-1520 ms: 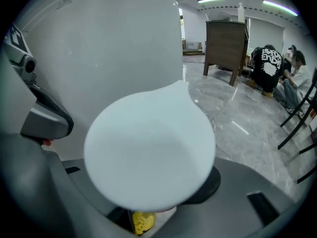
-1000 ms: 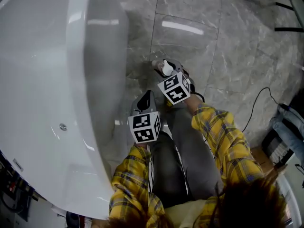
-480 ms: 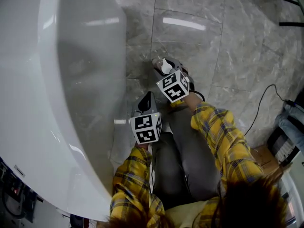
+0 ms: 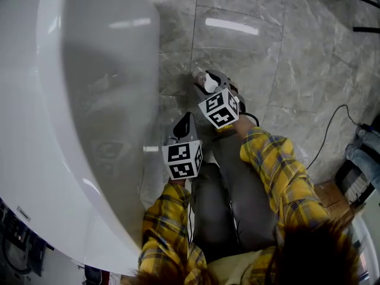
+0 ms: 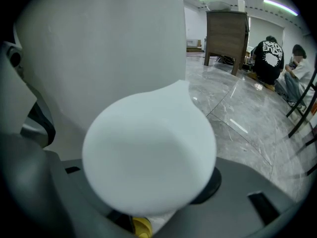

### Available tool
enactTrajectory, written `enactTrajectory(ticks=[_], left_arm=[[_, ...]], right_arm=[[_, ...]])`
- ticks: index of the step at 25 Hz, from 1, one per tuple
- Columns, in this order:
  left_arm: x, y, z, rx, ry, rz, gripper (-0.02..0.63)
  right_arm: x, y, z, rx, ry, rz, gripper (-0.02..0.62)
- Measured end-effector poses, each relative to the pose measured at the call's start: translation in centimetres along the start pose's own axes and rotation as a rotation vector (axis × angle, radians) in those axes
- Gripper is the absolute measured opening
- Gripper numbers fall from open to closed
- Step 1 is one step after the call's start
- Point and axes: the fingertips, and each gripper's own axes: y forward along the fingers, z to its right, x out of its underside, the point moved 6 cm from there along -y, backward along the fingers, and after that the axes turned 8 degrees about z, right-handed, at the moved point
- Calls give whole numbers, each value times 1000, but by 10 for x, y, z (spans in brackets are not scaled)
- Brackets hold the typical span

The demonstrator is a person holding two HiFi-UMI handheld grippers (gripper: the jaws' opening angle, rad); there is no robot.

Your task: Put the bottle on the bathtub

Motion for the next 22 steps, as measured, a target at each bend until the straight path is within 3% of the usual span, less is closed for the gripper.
enactTrajectory(ticks=[8, 14, 22], left_arm=[[1, -2, 5, 25, 6, -17, 9], [-1, -8, 12, 50, 59, -23, 9], [-19, -30, 25, 49, 64, -12, 9]], right_arm=[[3, -4, -4, 12, -38, 2, 225], [4, -13, -16, 0, -60, -9, 226], [-20, -41, -17, 26, -61, 15, 225]])
